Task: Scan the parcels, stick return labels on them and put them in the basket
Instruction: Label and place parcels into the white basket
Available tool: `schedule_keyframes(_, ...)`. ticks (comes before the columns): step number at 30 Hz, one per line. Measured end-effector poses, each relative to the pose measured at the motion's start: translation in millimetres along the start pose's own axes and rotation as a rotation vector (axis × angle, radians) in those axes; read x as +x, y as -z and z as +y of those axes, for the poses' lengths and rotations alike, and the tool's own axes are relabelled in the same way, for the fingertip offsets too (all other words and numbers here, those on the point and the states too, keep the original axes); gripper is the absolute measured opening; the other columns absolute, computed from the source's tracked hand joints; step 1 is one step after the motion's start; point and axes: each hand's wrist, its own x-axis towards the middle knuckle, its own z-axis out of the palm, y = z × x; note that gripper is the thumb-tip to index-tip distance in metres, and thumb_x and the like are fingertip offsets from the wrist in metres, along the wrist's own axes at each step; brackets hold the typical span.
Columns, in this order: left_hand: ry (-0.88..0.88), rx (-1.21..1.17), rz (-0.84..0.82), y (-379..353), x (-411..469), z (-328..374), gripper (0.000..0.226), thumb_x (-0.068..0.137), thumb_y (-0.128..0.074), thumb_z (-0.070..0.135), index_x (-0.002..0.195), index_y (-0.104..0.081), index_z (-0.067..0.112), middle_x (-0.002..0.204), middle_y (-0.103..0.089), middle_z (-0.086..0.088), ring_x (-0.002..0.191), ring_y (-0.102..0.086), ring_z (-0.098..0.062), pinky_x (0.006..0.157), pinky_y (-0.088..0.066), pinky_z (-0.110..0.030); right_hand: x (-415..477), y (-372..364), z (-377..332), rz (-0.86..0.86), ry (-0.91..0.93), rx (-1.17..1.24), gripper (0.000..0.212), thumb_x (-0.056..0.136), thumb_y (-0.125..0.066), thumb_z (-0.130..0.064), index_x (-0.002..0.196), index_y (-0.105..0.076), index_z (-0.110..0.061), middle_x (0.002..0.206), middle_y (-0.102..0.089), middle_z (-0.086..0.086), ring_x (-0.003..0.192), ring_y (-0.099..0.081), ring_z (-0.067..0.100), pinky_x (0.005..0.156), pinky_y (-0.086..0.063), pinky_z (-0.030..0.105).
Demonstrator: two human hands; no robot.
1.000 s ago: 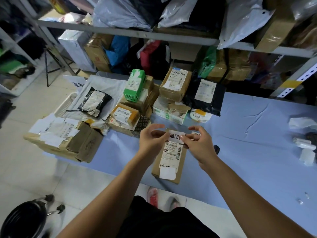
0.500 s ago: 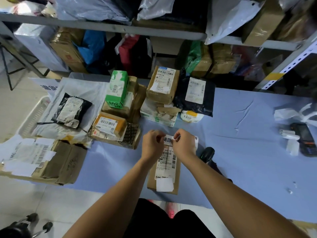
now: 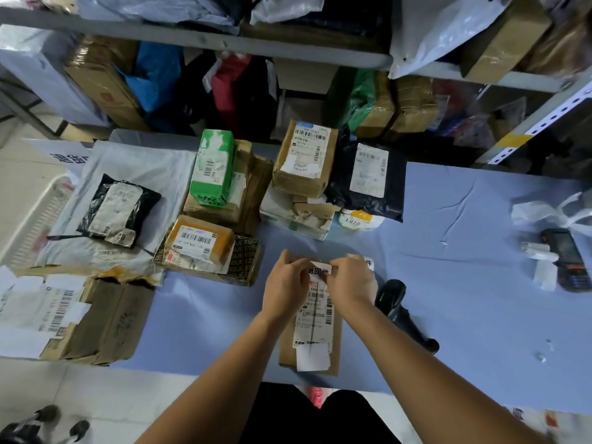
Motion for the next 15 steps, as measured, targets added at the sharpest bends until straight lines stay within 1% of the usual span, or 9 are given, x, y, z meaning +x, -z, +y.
schedule_keyframes(2, 0.028, -0.017, -0.030, 0.3, -2.5, -4.4, 0.010, 0.086, -0.070, 0.024, 0.096, -0.074, 0.023, 0.089, -0.047, 0.009, 0.079, -0.054, -0.011, 0.062, -0.049, -0.030, -0.8, 1.1, 7.3, 0.014, -0.017, 0.000, 0.025, 0.092, -0.067, -0.038, 0.116, -0.072, -0.032, 0.125, -0.060, 0.001, 0.105, -0.063, 0.026, 0.079, -0.049, 0.032)
schedule_keyframes(3, 0.054, -0.029, -0.036, -0.1, -3.5, -6.2, 0.011, 0.084, -0.073, 0.031, 0.093, -0.072, 0.026, 0.090, -0.046, 0.011, 0.078, -0.054, -0.008, 0.063, -0.049, -0.027, -1.3, 1.1, 10.5, 0.012, -0.017, 0.013, 0.027, 0.092, -0.066, -0.041, 0.118, -0.071, -0.034, 0.122, -0.059, -0.002, 0.104, -0.063, 0.023, 0.077, -0.048, 0.032)
schedule_keyframes(6, 0.180, -0.144, 0.015, 0.2, -3.7, -10.8, 0.014, 0.080, -0.078, 0.031, 0.084, -0.065, 0.032, 0.085, -0.046, 0.012, 0.070, -0.052, -0.002, 0.061, -0.043, -0.015, -3.7, -0.7, 18.6, 0.028, -0.017, 0.095, 0.027, 0.094, -0.063, -0.040, 0.120, -0.069, -0.035, 0.119, -0.059, -0.006, 0.104, -0.063, 0.019, 0.073, -0.042, 0.028)
schedule_keyframes(7, 0.249, -0.215, 0.029, 1.4, -3.6, -13.0, 0.020, 0.078, -0.080, 0.029, 0.084, -0.061, 0.033, 0.081, -0.049, 0.013, 0.068, -0.052, 0.001, 0.058, -0.041, -0.012, -5.3, -1.7, 20.7, 0.040, -0.023, 0.128, 0.027, 0.095, -0.062, -0.038, 0.121, -0.069, -0.035, 0.120, -0.061, -0.005, 0.104, -0.063, 0.020, 0.073, -0.044, 0.029)
schedule_keyframes(8, 0.335, -0.299, 0.025, 3.4, -3.4, -15.5, 0.026, 0.077, -0.081, 0.030, 0.090, -0.059, 0.033, 0.079, -0.053, 0.013, 0.067, -0.054, 0.002, 0.058, -0.043, -0.012, -7.3, -2.5, 22.6, 0.057, -0.030, 0.159, 0.028, 0.095, -0.061, -0.035, 0.122, -0.068, -0.033, 0.120, -0.062, -0.002, 0.104, -0.063, 0.022, 0.073, -0.048, 0.030)
schedule_keyframes(10, 0.496, -0.397, -0.029, 8.6, -5.7, -20.6, 0.046, 0.076, -0.082, 0.037, 0.112, -0.055, 0.029, 0.082, -0.061, 0.011, 0.072, -0.061, -0.001, 0.063, -0.055, -0.022, -13.2, -5.2, 29.1, 0.079, -0.059, 0.226, 0.032, 0.094, -0.060, -0.033, 0.125, -0.065, -0.028, 0.116, -0.064, 0.000, 0.100, -0.064, 0.022, 0.075, -0.055, 0.034)
schedule_keyframes(11, 0.534, -0.377, -0.060, 10.8, -8.9, -23.9, 0.053, 0.076, -0.081, 0.041, 0.120, -0.053, 0.029, 0.084, -0.064, 0.009, 0.075, -0.064, -0.004, 0.067, -0.058, -0.028, -17.3, -6.8, 33.5, 0.070, -0.081, 0.258, 0.035, 0.093, -0.060, -0.035, 0.126, -0.064, -0.025, 0.112, -0.066, -0.001, 0.097, -0.065, 0.020, 0.074, -0.056, 0.035)
schedule_keyframes(13, 0.546, -0.287, -0.107, 14.3, -17.2, -29.9, 0.053, 0.079, -0.076, 0.047, 0.122, -0.058, 0.022, 0.089, -0.069, 0.004, 0.082, -0.068, -0.012, 0.075, -0.059, -0.036, -25.7, -10.1, 41.8, 0.002, -0.133, 0.314, 0.046, 0.090, -0.063, -0.048, 0.128, -0.062, -0.021, 0.111, -0.069, -0.002, 0.096, -0.067, 0.019, 0.077, -0.058, 0.037)
schedule_keyframes(15, 0.556, -0.299, -0.147, 17.7, -28.2, -32.4, 0.048, 0.082, -0.073, 0.047, 0.117, -0.065, 0.016, 0.096, -0.072, 0.001, 0.089, -0.069, -0.016, 0.081, -0.059, -0.040, -32.8, -14.5, 50.2, -0.086, -0.175, 0.368, 0.057, 0.086, -0.064, -0.059, 0.125, -0.063, -0.018, 0.109, -0.071, -0.002, 0.093, -0.069, 0.020, 0.079, -0.060, 0.040)
